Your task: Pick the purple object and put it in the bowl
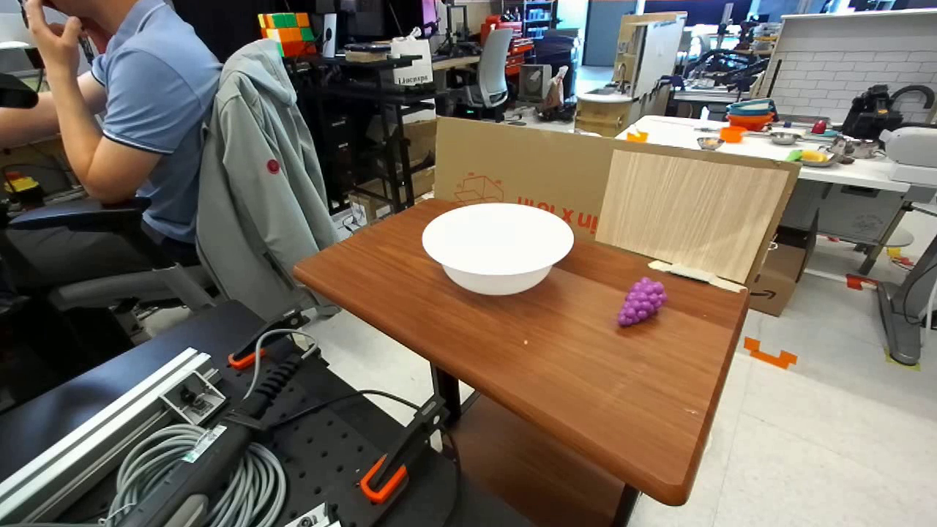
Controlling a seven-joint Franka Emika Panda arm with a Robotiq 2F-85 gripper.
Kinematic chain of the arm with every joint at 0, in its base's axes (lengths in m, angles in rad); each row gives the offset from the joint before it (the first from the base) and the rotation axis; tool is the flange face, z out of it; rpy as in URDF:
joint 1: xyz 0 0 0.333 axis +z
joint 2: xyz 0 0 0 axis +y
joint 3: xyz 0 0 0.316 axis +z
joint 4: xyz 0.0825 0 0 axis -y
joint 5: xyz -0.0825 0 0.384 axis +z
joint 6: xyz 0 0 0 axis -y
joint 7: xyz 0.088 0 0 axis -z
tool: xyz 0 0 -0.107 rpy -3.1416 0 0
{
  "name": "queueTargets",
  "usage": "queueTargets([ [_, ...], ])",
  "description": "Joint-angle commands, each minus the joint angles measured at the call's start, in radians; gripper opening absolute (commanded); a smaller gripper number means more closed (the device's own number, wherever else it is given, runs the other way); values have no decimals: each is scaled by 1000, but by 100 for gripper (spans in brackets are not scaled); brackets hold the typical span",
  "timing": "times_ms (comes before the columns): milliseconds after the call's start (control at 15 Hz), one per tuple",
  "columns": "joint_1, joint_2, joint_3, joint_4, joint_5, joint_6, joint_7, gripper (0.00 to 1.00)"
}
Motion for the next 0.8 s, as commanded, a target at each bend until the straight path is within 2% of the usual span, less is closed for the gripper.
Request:
queueTargets([
  [0, 5, 43, -19, 17, -7, 48, -16, 100],
  [200, 48, 119, -133, 44, 0, 207, -203, 100],
  [333, 61, 181, -227, 75, 26, 273, -321, 100],
  [600, 146, 348, -433, 200, 143, 271, -595, 100],
  [733, 196, 475, -530, 292, 203, 251, -662, 100],
])
